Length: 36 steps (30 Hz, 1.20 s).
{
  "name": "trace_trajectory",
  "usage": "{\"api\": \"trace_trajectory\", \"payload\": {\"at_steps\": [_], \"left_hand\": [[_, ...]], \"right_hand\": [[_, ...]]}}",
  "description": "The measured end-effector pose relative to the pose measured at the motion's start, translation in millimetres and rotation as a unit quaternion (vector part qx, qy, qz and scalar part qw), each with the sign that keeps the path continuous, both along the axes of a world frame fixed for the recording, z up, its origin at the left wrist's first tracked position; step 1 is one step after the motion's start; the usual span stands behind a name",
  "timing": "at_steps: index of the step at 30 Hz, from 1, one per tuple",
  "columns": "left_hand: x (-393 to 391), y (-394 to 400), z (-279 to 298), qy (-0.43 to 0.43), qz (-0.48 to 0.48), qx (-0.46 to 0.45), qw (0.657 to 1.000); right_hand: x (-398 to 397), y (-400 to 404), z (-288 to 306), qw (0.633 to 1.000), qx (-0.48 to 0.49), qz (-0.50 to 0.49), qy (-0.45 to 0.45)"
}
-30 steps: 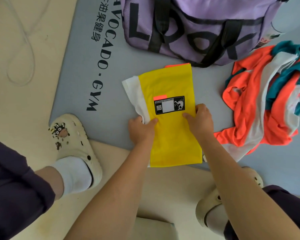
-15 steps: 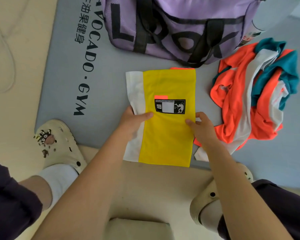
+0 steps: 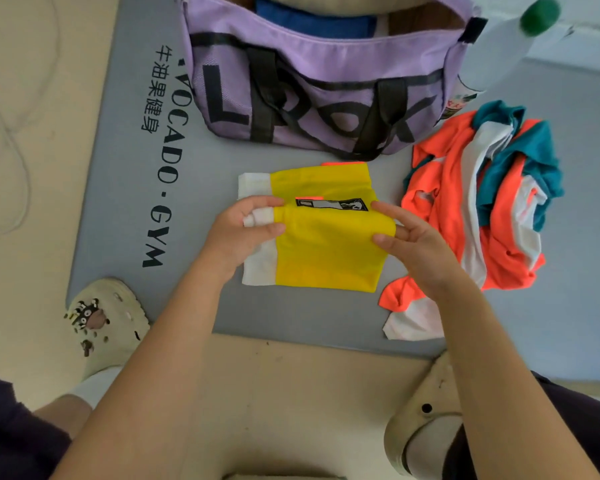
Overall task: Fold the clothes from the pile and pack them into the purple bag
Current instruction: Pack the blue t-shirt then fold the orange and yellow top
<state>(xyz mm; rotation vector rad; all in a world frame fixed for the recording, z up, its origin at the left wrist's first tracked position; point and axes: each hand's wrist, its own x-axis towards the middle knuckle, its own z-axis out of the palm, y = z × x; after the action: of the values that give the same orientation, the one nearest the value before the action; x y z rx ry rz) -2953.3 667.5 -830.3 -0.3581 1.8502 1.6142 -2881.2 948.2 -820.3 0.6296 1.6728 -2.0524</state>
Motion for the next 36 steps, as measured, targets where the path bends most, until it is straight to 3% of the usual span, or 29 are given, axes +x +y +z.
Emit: {"api": "trace_trajectory", "payload": {"at_steps": [2,4,6,8,12,15,17,20,22,24,29,33,36], "left_hand": [[-4.0,-1.2,-1.9,0.031,-0.059,-0.046,0.997],[-7.7,-1.8,-5.9,0.067,-0.104,-0.109,0.986],[-9.0,-1.5,-10.2,0.09,-0.121,-0.162,0.975],[-7.6,0.0,-13.7,0.114,-0.123,-0.199,0.966],[-7.2,-2.1,-13.7,0.175,-0.148,-0.276,0.934],[-13.6,-8.4,-8.4,0.236,-0.187,-0.321,0.898],[-18.4,-11.3,-0.2,0.262,-0.194,-0.331,0.886],[-30.0,-18.5,23.6,0.227,-0.21,-0.231,0.923],[-38.6,-26.2,41.5,0.134,-0.224,-0.128,0.957],[-45.2,-33.2,53.4,0.06,-0.213,-0.039,0.975],[-54.4,-29.7,36.0,-0.002,-0.133,0.032,0.991],[-44.7,-11.4,-14.2,-0.076,-0.024,-0.037,0.996],[-27.1,-7.5,-39.7,-0.117,-0.021,-0.082,0.99]], "right_hand": [[-3.2,0.5,1.4,0.998,0.039,0.036,-0.02],[-6.7,-1.8,3.4,0.984,0.155,0.089,-0.022],[-10.3,-4.0,5.5,0.917,0.365,0.158,0.014],[-11.8,-6.3,7.9,0.841,0.5,0.197,0.061],[-16.9,-7.3,13.2,0.799,0.549,0.213,0.122],[-19.4,-3.5,21.7,0.814,0.506,0.21,0.193],[-22.6,0.1,29.8,0.865,0.422,0.203,0.182],[-27.2,6.5,45.9,0.96,0.21,0.158,0.099],[-28.6,13.6,53.0,0.985,0.104,0.112,0.077],[-29.1,17.9,53.7,0.991,0.062,0.097,0.067],[-34.6,16.7,40.2,0.996,0.03,0.082,0.026],[-39.3,0.5,-4.3,0.99,0.13,0.022,-0.04],[-33.6,-9.7,-34.5,0.975,0.189,-0.008,-0.118]]}}
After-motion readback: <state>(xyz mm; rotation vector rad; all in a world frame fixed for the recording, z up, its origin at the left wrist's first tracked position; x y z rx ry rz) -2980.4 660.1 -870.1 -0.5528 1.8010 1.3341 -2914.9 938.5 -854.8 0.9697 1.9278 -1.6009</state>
